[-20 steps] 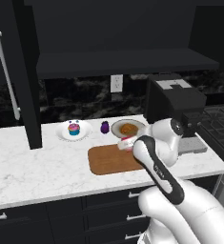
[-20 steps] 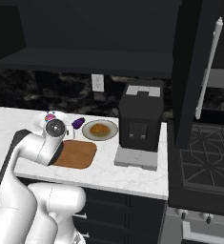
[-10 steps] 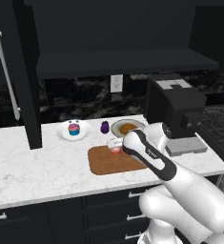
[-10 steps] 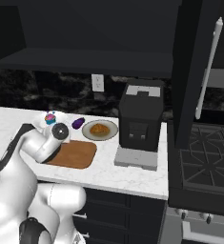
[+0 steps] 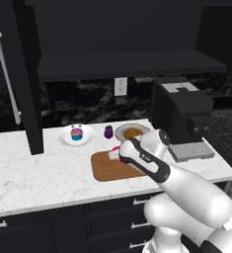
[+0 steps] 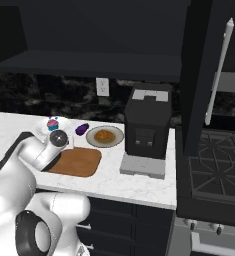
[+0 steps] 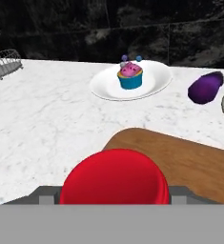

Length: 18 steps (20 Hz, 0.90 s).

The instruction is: From the different types of pastries on the counter, select a croissant and place it on the cutting board. Then retrieve a jar of jam from the cabinet and place it alongside the croissant on the cutting board.

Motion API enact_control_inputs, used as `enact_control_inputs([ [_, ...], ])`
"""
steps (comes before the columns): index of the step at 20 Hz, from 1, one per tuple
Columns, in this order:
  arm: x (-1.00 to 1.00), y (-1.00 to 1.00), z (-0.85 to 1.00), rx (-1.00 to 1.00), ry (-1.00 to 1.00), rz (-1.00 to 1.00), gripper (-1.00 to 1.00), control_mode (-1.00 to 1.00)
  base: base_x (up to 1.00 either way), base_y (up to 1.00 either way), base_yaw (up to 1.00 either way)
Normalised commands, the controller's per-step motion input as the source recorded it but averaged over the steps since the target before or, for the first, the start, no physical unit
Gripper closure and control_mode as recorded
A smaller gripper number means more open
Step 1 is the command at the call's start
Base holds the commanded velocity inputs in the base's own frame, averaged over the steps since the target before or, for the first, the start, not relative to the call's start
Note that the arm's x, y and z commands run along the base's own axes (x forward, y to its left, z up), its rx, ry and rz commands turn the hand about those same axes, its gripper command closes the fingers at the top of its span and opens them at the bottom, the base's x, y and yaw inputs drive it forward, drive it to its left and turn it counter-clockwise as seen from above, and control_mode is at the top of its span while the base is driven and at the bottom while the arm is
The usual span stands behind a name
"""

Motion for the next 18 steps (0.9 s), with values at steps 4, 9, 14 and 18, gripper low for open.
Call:
enact_control_inputs([
  [4,0.1,0.09,-0.46,-0.01,-0.11,0.05,1.0,-1.0,0.0,0.0,0.0],
  [9,0.29,0.0,-0.79,0.02,-0.12,0.03,1.0,-1.0,0.0,0.0,0.0],
  [14,0.12,-0.03,-0.21,0.02,0.01,0.0,1.0,-1.0,0.0,0.0,0.0],
  [18,0.21,0.05,-0.08,0.1,0.11,0.0,1.0,-1.0,0.0,0.0,0.0],
])
